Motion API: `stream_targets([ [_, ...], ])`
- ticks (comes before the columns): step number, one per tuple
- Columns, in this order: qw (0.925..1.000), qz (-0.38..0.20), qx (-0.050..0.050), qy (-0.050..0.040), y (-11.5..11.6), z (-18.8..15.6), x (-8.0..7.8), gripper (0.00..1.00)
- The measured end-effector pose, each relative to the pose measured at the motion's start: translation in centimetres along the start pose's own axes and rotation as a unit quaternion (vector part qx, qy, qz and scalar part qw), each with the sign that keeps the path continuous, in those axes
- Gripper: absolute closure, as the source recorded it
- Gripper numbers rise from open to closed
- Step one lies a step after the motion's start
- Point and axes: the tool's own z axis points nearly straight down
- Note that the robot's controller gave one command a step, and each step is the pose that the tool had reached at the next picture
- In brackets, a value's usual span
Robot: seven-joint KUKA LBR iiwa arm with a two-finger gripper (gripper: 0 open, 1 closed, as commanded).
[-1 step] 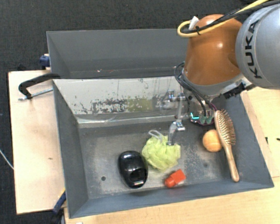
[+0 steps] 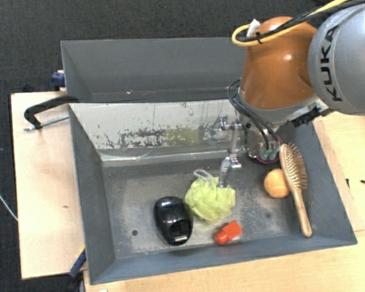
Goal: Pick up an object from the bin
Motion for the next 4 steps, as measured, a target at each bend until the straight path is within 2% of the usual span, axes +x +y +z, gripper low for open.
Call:
stream_targets([
  [1,1.0000,0.009,0.000,-0.0017,-0.2,7.5,1.5,0.00],
  [2,1.0000,0.006,0.000,0.0044,-0.2,11.9,2.0,0.00],
  [3,0.9928,0.120,0.000,-0.0009,-1.2,10.3,0.9,0.00],
  [4,0.9974,0.072,0.000,0.0016,-1.5,13.5,0.7,0.00],
])
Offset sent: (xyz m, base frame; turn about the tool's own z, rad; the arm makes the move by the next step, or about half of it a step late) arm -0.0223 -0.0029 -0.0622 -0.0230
